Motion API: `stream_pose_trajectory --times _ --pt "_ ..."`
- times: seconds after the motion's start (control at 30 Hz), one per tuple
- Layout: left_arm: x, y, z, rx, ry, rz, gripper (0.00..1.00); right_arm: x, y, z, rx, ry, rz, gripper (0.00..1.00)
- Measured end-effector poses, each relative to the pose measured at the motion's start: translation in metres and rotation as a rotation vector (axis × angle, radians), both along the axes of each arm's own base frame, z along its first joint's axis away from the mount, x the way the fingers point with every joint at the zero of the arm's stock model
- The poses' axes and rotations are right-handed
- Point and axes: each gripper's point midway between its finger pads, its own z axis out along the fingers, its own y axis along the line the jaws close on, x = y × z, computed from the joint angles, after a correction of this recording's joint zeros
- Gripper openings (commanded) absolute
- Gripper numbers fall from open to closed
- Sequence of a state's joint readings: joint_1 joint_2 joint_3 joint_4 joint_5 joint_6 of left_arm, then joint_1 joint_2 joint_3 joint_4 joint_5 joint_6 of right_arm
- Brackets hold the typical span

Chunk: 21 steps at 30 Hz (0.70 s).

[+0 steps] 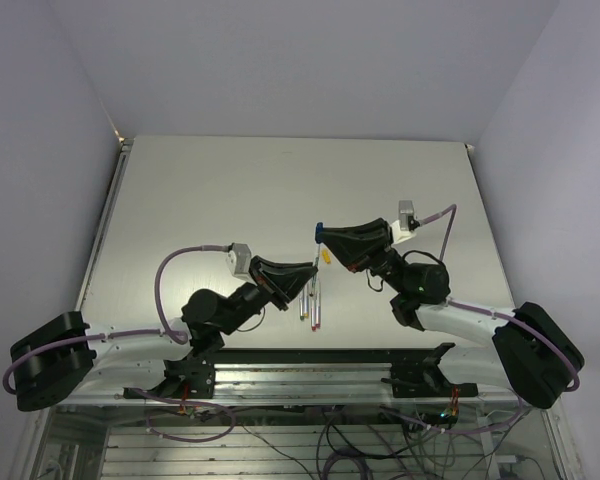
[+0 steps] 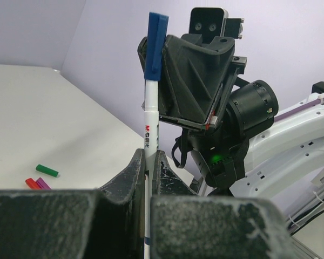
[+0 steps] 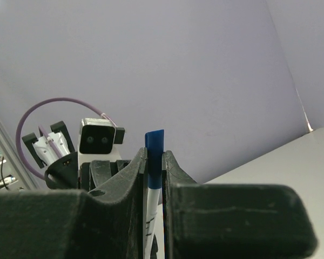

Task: Insert the pens into the pen caps

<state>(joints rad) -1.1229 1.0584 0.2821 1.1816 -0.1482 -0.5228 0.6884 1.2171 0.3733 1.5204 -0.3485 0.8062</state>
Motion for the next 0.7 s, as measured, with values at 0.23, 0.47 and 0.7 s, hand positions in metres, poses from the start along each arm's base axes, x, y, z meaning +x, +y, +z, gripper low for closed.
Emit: stream_pose_trajectory --times 0.23,0.47,0.7 --pt "0.005 0.003 0.000 0.002 -0.001 0.030 0.07 0.000 0.006 -0.009 -0.017 0.033 0.033 0.00" --pt "0.010 0.005 0.000 -0.005 -0.004 0.066 0.07 -0.001 0.013 -0.019 -0.034 0.069 0.070 0.00" --pt "0.013 0.006 -0.002 0.020 -0.025 0.095 0.07 -0.002 0.015 -0.021 -0.046 0.077 0.082 0.00"
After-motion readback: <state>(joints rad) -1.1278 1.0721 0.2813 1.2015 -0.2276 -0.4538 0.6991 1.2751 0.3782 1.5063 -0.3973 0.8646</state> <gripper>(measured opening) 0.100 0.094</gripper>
